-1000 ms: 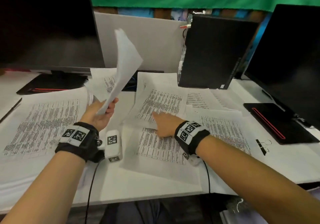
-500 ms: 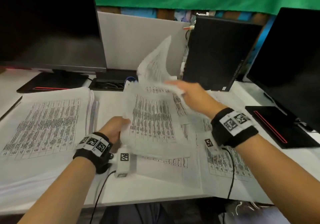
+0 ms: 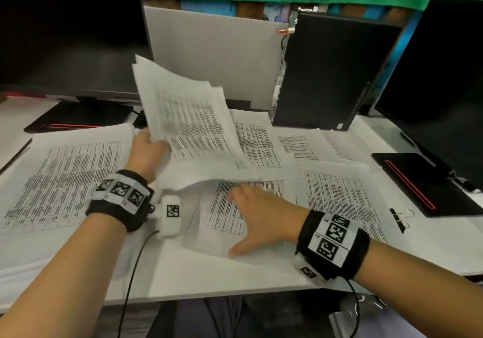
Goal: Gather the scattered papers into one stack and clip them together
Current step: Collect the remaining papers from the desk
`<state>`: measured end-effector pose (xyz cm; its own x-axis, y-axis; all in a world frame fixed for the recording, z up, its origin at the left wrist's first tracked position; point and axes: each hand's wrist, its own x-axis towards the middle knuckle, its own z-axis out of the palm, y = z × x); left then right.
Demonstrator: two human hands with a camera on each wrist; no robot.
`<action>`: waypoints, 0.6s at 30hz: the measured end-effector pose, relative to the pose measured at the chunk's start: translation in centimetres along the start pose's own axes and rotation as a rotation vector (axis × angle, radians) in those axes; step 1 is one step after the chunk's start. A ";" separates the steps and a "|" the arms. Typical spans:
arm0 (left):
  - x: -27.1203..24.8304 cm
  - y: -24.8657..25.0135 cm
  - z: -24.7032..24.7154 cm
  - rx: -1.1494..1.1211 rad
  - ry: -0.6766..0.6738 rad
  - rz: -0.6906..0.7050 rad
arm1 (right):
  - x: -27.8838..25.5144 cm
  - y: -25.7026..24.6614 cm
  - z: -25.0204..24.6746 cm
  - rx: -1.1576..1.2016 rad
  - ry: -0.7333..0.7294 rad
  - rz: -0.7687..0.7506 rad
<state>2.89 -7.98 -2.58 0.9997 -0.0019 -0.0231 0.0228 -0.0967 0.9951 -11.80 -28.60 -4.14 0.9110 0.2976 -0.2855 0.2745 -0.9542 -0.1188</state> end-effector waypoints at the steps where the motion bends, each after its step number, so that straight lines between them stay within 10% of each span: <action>1: 0.3 0.5 -0.3 -0.029 0.039 0.009 | -0.1 -0.3 0.4 0.000 -0.113 0.034; 8: -0.5 0.6 -0.8 -0.135 0.013 -0.081 | 0.0 -2.8 0.5 -0.318 -0.156 -0.004; 13: 0.8 -0.3 -1.7 -0.471 -0.116 -0.146 | -0.1 0.2 -6.4 0.230 -0.079 -0.012; 18: 1.4 0.4 -2.2 -0.850 -0.389 -0.185 | -5.4 4.7 -17.3 0.621 0.423 0.046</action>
<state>4.34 -5.82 -1.96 0.9118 -0.4054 -0.0655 0.3294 0.6268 0.7062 -10.08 -35.16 13.33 0.9922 0.1018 0.0717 0.1236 -0.7356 -0.6661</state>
